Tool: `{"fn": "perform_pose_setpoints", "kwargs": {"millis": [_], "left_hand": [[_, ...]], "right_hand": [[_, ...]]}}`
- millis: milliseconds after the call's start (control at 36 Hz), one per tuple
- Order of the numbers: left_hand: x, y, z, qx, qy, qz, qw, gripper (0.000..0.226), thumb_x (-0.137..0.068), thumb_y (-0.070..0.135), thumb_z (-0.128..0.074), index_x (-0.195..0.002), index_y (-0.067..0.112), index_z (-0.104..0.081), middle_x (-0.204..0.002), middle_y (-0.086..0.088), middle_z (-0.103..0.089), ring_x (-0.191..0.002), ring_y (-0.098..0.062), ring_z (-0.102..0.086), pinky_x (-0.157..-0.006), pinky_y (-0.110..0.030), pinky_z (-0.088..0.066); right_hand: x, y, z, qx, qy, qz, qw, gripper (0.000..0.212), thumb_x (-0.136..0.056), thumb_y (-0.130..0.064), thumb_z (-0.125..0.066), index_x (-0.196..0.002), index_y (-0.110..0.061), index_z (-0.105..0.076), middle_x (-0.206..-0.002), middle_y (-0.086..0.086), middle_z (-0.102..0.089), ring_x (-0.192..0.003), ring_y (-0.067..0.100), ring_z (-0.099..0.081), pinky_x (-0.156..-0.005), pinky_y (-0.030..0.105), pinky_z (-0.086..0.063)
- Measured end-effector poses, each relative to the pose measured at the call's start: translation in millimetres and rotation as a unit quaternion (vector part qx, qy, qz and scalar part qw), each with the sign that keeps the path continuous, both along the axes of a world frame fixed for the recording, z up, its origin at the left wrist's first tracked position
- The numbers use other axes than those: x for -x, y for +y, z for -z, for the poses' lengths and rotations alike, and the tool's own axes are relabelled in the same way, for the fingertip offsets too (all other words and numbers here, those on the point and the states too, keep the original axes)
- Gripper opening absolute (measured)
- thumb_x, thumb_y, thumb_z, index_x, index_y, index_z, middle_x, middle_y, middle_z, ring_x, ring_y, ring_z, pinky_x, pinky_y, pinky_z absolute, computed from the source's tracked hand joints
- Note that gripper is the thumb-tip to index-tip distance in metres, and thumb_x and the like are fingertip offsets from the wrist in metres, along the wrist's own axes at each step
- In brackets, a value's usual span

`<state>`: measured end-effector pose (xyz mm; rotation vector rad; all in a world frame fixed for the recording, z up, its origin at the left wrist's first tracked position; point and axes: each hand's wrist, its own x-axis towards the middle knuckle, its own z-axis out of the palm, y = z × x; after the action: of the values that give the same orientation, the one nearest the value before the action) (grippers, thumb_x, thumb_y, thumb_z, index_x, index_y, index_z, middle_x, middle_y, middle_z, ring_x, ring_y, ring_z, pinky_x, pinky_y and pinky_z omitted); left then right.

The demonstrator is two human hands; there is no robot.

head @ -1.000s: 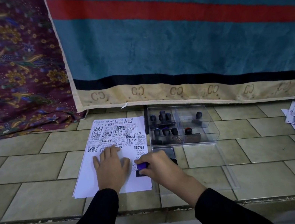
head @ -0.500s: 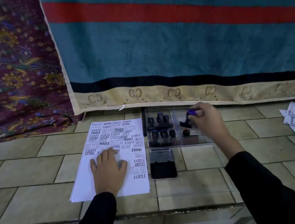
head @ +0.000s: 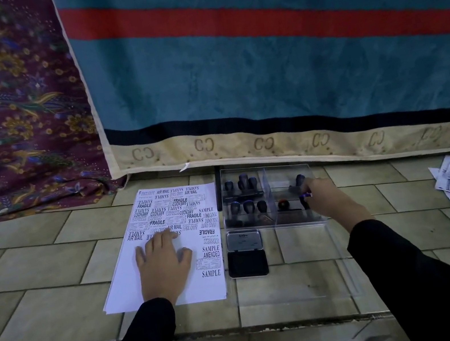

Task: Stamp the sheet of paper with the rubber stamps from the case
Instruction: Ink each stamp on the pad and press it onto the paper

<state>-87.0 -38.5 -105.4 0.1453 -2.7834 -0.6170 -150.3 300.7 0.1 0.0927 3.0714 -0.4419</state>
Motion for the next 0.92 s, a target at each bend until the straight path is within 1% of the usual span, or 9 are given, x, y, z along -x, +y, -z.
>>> {"fn": "perform_pose_setpoints", "kwargs": {"millis": [56,111,222,333,444,556,667,806,917], "left_hand": [[1,-1,1,-0.001,-0.001,-0.002,1.0,0.033,-0.083,0.028,-0.053,-0.115,0.021,-0.052,-0.126,0.003,-0.055,-0.119,-0.023,-0.046,-0.112,-0.051,-0.022],[1,-1,1,0.0,-0.003,-0.002,1.0,0.037,-0.082,0.034,-0.046,-0.116,0.021,-0.052,-0.127,0.003,-0.054,-0.12,-0.022,-0.045,-0.113,-0.051,-0.021],[1,0,1,0.0,-0.004,-0.002,1.0,0.042,-0.078,0.037,-0.039,-0.115,0.022,-0.052,-0.129,0.004,-0.053,-0.121,-0.022,-0.045,-0.113,-0.05,-0.02],[-1,1,-2,0.0,-0.009,-0.003,1.0,0.042,-0.079,0.036,-0.039,-0.116,0.022,-0.052,-0.129,0.004,-0.053,-0.122,-0.022,-0.044,-0.114,-0.05,-0.018],[-1,1,-3,-0.01,-0.016,0.0,1.0,0.034,-0.084,0.031,-0.048,-0.117,0.022,-0.051,-0.13,0.005,-0.052,-0.124,-0.021,-0.042,-0.116,-0.049,-0.015],[-2,2,-5,-0.013,-0.014,0.001,1.0,0.032,-0.086,0.027,-0.053,-0.117,0.022,-0.051,-0.132,0.005,-0.051,-0.125,-0.021,-0.041,-0.116,-0.048,-0.015],[-4,3,-8,-0.012,-0.016,0.0,1.0,0.041,-0.08,0.035,-0.039,-0.117,0.022,-0.052,-0.131,0.006,-0.051,-0.125,-0.02,-0.042,-0.116,-0.048,-0.014],[-2,3,-8,0.002,-0.008,-0.005,1.0,0.055,-0.074,0.046,-0.025,-0.115,0.023,-0.053,-0.128,0.006,-0.053,-0.122,-0.02,-0.044,-0.114,-0.046,-0.016],[-1,2,-5,0.001,-0.003,-0.008,1.0,0.055,-0.073,0.046,-0.025,-0.113,0.023,-0.053,-0.125,0.006,-0.055,-0.119,-0.021,-0.047,-0.112,-0.047,-0.019]], "right_hand": [[4,-3,-3,-0.024,-0.023,-0.001,0.999,0.02,-0.089,-0.009,-0.053,-0.107,-0.001,-0.058,-0.105,0.024,-0.064,-0.097,0.035,-0.061,-0.08,0.037,-0.05],[10,-4,-8,-0.034,-0.032,0.018,0.999,0.021,-0.089,-0.012,-0.056,-0.107,-0.003,-0.06,-0.107,0.022,-0.065,-0.098,0.034,-0.061,-0.081,0.036,-0.051],[22,-2,-13,-0.005,0.028,0.071,0.997,0.021,-0.086,-0.005,-0.056,-0.103,0.002,-0.064,-0.106,0.024,-0.065,-0.099,0.037,-0.061,-0.082,0.04,-0.052],[39,-1,-9,-0.012,0.028,0.079,0.996,0.028,-0.087,-0.003,-0.052,-0.114,0.005,-0.056,-0.114,0.026,-0.06,-0.104,0.04,-0.058,-0.087,0.045,-0.052],[54,-3,-7,-0.037,0.009,0.058,0.998,0.03,-0.085,-0.005,-0.06,-0.114,-0.001,-0.055,-0.114,0.023,-0.057,-0.1,0.037,-0.059,-0.079,0.038,-0.051],[67,-5,-5,-0.068,-0.01,0.048,0.996,0.02,-0.086,0.003,-0.053,-0.105,0.0,-0.056,-0.111,0.022,-0.059,-0.099,0.035,-0.059,-0.074,0.035,-0.049],[78,-4,-1,-0.085,-0.018,0.044,0.995,0.022,-0.087,0.004,-0.049,-0.108,0.003,-0.056,-0.116,0.023,-0.06,-0.106,0.035,-0.058,-0.082,0.037,-0.05],[87,-8,6,-0.047,-0.041,0.064,0.996,0.024,-0.088,0.0,-0.05,-0.111,0.004,-0.055,-0.119,0.021,-0.058,-0.108,0.034,-0.057,-0.085,0.037,-0.049],[93,-12,10,-0.027,-0.036,0.072,0.996,0.025,-0.088,-0.002,-0.049,-0.112,0.004,-0.055,-0.119,0.022,-0.057,-0.11,0.034,-0.056,-0.088,0.035,-0.048]]}}
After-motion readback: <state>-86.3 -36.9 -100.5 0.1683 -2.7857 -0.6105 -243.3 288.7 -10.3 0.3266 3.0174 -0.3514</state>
